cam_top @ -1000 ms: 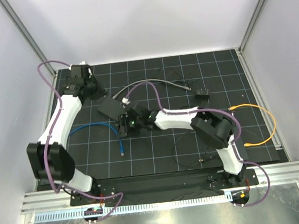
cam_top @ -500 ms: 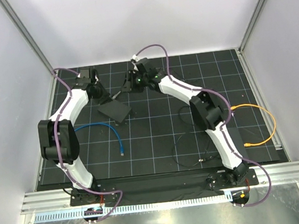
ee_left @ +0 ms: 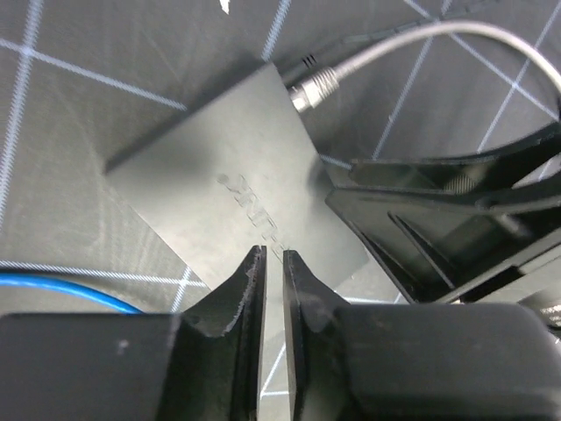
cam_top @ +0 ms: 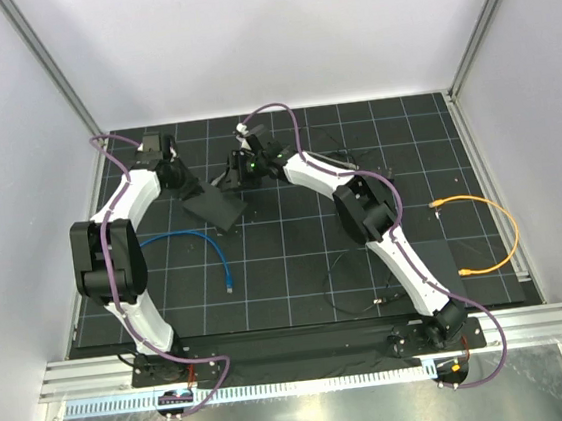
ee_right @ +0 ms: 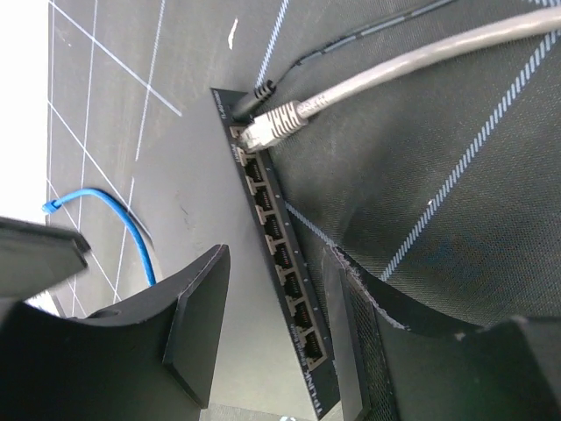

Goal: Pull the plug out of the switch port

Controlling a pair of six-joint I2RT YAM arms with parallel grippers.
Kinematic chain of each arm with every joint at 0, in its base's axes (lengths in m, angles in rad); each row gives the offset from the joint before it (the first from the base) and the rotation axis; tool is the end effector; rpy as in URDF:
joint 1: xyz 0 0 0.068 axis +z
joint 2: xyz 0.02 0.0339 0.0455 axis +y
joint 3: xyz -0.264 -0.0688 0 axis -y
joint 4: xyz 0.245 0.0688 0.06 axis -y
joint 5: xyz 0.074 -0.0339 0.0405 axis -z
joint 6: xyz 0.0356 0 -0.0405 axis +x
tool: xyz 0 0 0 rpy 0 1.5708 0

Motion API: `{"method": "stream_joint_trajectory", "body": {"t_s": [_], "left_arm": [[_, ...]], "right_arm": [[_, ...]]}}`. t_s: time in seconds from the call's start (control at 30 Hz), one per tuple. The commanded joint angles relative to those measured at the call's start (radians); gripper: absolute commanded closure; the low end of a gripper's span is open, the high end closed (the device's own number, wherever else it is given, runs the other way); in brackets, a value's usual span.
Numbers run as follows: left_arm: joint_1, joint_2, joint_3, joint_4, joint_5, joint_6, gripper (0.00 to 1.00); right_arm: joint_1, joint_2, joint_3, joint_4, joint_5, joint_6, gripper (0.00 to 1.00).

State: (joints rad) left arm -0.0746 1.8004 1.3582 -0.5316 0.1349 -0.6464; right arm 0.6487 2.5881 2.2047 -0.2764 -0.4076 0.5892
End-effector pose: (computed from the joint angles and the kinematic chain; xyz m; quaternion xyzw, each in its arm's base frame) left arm 0.3872 -0.0337 0.2296 -0.2499 0.9205 -0.1638 0.2518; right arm 0.4525 0.3608 0.1509 -0.1152 0.8764 0.3980 0.2454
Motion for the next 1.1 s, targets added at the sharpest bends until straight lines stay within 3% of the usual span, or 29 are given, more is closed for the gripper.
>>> {"method": "stream_joint_trajectory", "body": {"t_s": [0.0,0.13,0.37,0.7,1.07], "left_arm": [[0.038,0.029,0.025,0.045,0.003,0.014,0.81],[0.064,0.095,0.111,0.049,-0.010,0.059,0.65],[0.070,0.303,0.447,-0.093,-0.012,0.195,0.48],[0.070,0.376,0.420,-0.093,0.172,0.234,0.46],[0.070,0.364,0.320,-0.107,0.230,0.215,0.47]], "right_arm": [[0.002,-0.020,0.020,0.057,-0.045,-0.002,0.46],[0.002,-0.028,-0.028,0.108,-0.056,0.023,0.46],[0.005,-0.037,-0.059,0.151,-0.095,0.072,0.47],[0.005,-0.055,-0.118,0.198,-0.131,0.118,0.50],[0.008,-0.132,-0.296,0.318,-0.126,0.193,0.53]]}}
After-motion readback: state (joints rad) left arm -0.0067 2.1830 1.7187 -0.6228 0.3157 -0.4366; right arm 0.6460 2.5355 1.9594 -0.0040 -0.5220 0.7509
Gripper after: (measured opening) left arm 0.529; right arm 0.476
